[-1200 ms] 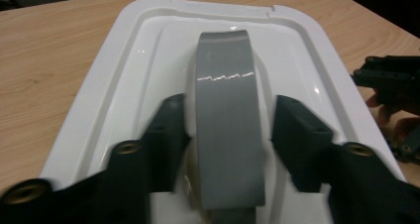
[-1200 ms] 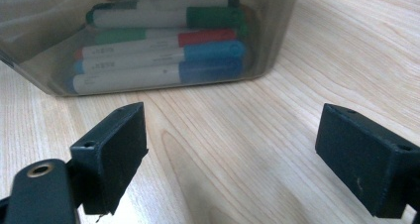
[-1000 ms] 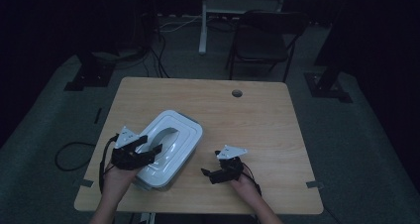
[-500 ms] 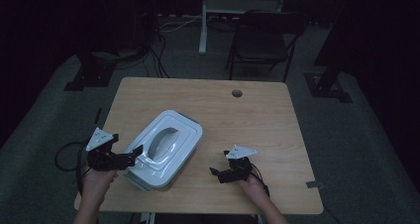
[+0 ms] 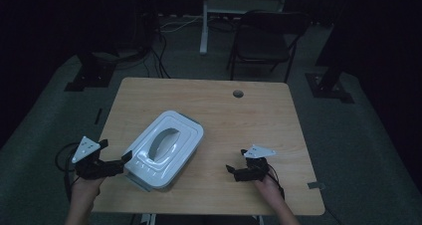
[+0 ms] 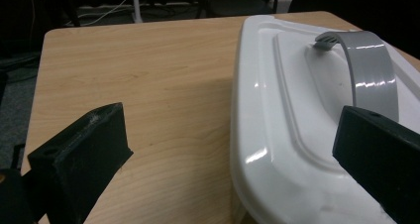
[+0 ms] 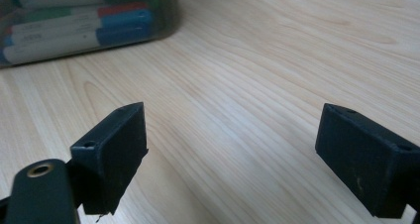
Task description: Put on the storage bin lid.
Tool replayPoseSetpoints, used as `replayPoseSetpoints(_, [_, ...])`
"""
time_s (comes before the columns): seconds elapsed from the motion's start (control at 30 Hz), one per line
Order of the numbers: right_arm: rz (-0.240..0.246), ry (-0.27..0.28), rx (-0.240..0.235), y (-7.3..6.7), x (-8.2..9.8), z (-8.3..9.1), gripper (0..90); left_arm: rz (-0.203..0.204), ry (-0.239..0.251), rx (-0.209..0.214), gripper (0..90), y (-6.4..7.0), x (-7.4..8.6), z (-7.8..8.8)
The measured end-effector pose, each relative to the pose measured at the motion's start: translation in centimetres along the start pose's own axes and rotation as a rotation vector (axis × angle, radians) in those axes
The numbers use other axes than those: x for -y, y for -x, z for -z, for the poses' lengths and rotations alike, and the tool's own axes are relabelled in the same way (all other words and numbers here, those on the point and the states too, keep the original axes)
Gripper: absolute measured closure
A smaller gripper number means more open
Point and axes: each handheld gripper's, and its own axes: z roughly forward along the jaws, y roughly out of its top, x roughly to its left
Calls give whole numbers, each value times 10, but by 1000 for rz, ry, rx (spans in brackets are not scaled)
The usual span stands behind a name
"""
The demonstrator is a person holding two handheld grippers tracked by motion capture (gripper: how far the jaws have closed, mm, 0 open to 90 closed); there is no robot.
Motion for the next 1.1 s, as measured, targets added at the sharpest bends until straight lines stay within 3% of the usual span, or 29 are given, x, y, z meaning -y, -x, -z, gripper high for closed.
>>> replayPoseSetpoints(0.07, [-6, 1, 13, 5, 3, 6, 122, -7, 18, 5, 15, -4, 5, 5])
replayPoseSetpoints(0.27, [-44, 13, 62, 20, 13, 25, 121, -10, 9, -28, 15, -20, 27, 13])
replayPoseSetpoints(0.4, [-70, 16, 101, 32, 21, 39, 121, -34, 8, -34, 15, -29, 42, 12])
replayPoseSetpoints(0.53, [-97, 27, 135, 40, 28, 50, 122, -17, 11, -38, 15, -39, 56, 10])
replayPoseSetpoints(0.67, [-115, 28, 161, 46, 34, 56, 122, -8, -11, -51, 15, -43, 62, 7])
replayPoseSetpoints(0.73, [-132, 22, 186, 52, 40, 62, 122, -3, -55, -62, 15, -49, 72, -1])
replayPoseSetpoints(0.87, [-160, 24, 225, 59, 45, 67, 121, 13, -75, -73, 15, -53, 78, -7])
replayPoseSetpoints(1.1, [-187, 17, 265, 64, 50, 69, 122, 1, -101, -74, 15, -55, 85, -13])
